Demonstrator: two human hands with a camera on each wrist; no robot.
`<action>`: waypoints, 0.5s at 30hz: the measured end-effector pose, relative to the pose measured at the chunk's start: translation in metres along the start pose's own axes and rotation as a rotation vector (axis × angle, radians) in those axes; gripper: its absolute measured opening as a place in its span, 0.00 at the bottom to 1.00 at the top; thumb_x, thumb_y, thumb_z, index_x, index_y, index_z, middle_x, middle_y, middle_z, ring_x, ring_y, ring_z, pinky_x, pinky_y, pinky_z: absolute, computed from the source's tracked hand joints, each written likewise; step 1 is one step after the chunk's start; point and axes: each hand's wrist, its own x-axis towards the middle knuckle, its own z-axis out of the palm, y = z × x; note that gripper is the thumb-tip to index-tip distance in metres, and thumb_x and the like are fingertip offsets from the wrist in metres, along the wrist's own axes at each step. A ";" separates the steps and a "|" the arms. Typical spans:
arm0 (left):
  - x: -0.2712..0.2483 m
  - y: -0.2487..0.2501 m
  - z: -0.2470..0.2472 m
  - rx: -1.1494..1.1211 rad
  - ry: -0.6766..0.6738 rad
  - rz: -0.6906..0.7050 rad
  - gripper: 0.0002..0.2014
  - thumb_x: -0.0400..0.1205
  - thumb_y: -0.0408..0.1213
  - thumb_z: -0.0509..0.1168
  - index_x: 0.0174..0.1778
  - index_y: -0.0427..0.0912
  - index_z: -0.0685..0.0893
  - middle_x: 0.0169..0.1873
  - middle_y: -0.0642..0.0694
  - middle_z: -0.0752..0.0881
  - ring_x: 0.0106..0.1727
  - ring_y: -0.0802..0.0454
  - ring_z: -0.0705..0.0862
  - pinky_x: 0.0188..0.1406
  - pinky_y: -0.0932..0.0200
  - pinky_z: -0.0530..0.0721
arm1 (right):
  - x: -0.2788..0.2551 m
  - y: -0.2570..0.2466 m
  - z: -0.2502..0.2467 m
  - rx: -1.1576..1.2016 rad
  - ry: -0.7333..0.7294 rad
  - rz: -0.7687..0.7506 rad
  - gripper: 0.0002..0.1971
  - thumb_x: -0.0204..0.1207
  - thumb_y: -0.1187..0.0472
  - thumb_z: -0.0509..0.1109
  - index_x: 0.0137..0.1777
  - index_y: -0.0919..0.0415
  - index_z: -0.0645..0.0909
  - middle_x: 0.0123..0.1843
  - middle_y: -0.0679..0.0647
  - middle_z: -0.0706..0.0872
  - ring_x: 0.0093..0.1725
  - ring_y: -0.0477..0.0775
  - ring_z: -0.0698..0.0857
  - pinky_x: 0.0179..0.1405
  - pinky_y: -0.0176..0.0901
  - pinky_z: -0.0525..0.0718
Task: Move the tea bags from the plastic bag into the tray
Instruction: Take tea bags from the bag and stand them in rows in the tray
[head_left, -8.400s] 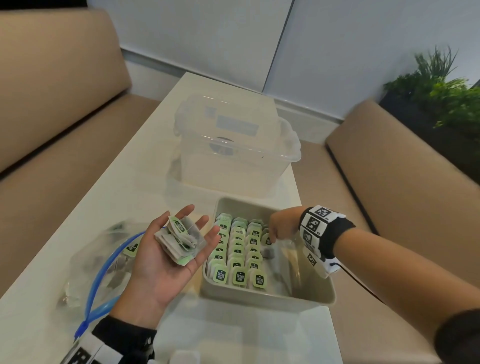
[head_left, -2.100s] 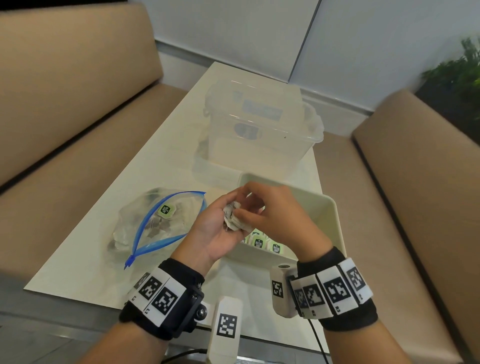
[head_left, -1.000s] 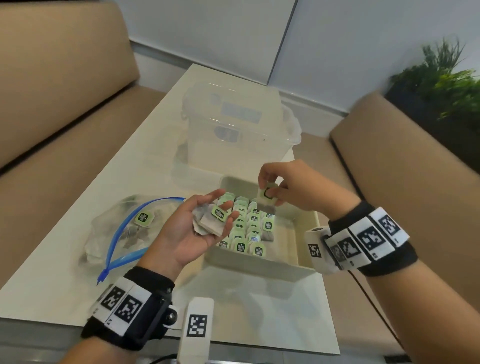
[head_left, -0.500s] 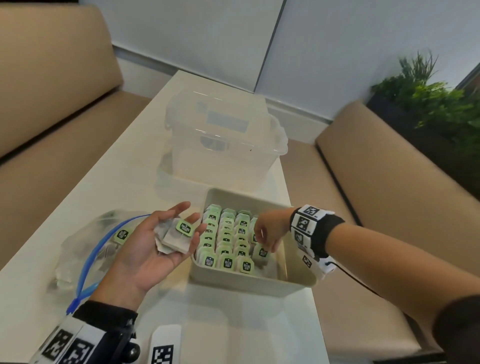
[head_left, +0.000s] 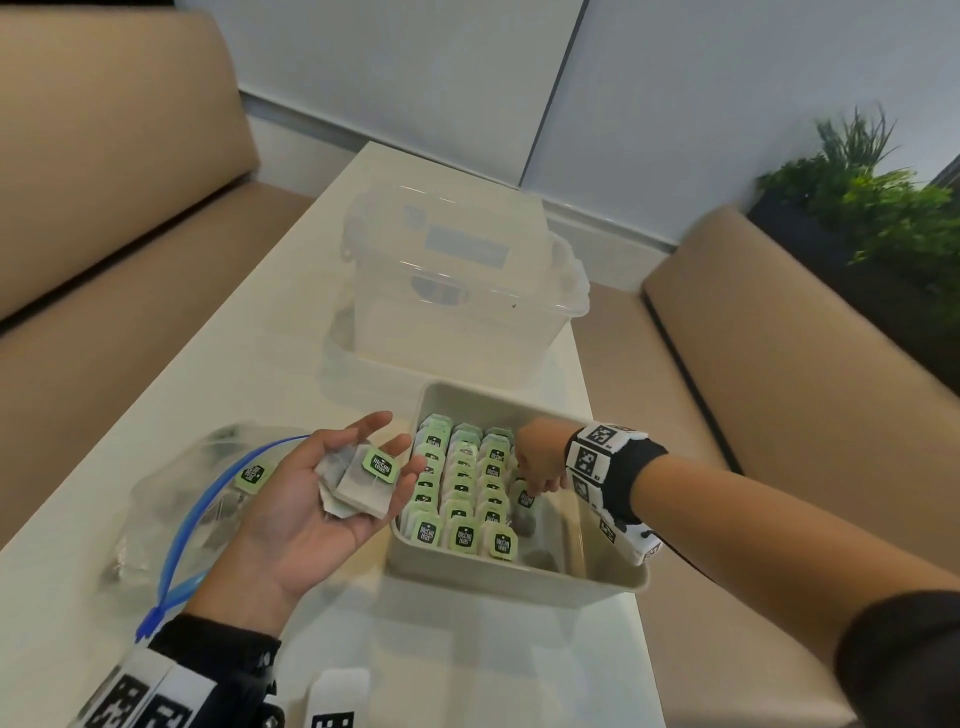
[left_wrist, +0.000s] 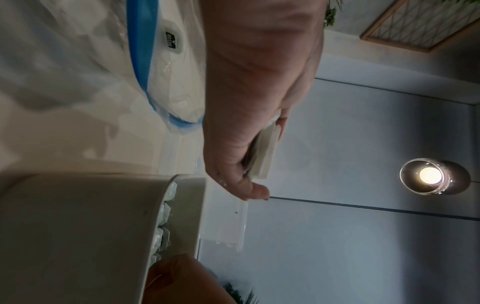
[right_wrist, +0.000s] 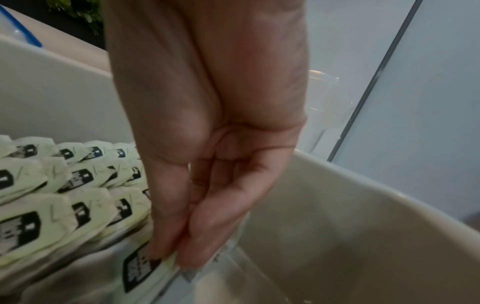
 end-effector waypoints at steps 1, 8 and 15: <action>-0.001 0.000 0.000 -0.005 0.001 -0.001 0.36 0.38 0.30 0.86 0.46 0.39 0.92 0.49 0.34 0.89 0.50 0.32 0.89 0.43 0.45 0.89 | 0.001 0.000 0.000 -0.002 0.007 -0.006 0.14 0.78 0.56 0.69 0.55 0.67 0.84 0.44 0.56 0.87 0.34 0.51 0.81 0.35 0.36 0.79; -0.004 -0.004 0.004 -0.055 0.009 -0.010 0.44 0.43 0.29 0.85 0.61 0.38 0.86 0.62 0.28 0.83 0.62 0.25 0.82 0.57 0.34 0.81 | -0.011 0.001 -0.006 0.118 0.264 -0.004 0.16 0.76 0.52 0.72 0.49 0.67 0.84 0.38 0.54 0.88 0.35 0.53 0.83 0.47 0.41 0.86; -0.008 -0.007 0.018 -0.074 0.062 -0.012 0.33 0.64 0.34 0.75 0.69 0.38 0.80 0.60 0.30 0.85 0.56 0.31 0.86 0.52 0.29 0.82 | -0.080 -0.038 -0.042 0.595 0.736 -0.586 0.13 0.69 0.45 0.75 0.45 0.53 0.83 0.39 0.46 0.86 0.37 0.43 0.82 0.39 0.34 0.81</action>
